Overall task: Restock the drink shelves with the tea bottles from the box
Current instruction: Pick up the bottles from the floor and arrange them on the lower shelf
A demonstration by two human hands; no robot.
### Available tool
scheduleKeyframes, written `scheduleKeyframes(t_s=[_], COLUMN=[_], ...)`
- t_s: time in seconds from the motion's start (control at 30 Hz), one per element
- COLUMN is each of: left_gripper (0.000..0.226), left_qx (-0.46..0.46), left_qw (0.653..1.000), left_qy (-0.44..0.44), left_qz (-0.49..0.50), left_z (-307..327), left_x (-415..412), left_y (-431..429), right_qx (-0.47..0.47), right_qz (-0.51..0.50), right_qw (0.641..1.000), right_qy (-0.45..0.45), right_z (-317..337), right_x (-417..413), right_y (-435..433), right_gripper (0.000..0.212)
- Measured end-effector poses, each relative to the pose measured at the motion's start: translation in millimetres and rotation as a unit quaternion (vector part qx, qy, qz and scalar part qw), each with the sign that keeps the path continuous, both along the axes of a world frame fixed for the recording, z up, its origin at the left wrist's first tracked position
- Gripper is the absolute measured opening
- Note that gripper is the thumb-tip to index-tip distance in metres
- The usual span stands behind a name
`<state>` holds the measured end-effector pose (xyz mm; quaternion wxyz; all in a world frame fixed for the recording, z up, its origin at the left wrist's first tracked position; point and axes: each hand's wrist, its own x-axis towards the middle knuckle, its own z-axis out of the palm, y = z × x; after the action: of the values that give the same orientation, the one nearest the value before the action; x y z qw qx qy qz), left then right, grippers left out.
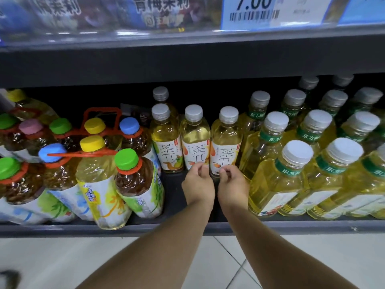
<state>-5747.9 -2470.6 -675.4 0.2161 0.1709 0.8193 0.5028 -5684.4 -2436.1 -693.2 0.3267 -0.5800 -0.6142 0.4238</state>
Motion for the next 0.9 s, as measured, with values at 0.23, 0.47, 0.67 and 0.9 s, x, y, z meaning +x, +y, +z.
scheduleKeyframes(t_s=[0.23, 0.47, 0.67, 0.9], left_gripper=[0.025, 0.028, 0.072, 0.064], left_qx=[-0.008, -0.026, -0.168, -0.145], left_qw=[0.999, 0.998, 0.983, 0.987], left_qy=[-0.039, -0.052, 0.059, 0.034], left_qz=[0.005, 0.027, -0.054, -0.063], left_z=[1.0, 1.7, 11.6, 5.9], left_x=[-18.3, -32.3, -43.4, -43.8], left_y=[31.6, 52.1, 54.2, 59.9], right_qx=[-0.025, -0.048, -0.066, -0.112], right_qz=[-0.021, -0.064, -0.085, -0.107], right_qw=[0.999, 0.996, 0.992, 0.979], right_qy=[0.03, 0.041, 0.065, 0.134], right_z=[-3.7, -4.1, 1.6, 9.2], right_x=[-16.7, -31.4, -35.4, -46.5], right_y=[11.4, 26.1, 33.0, 46.8], right_gripper=[0.015, 0.015, 0.022, 0.019])
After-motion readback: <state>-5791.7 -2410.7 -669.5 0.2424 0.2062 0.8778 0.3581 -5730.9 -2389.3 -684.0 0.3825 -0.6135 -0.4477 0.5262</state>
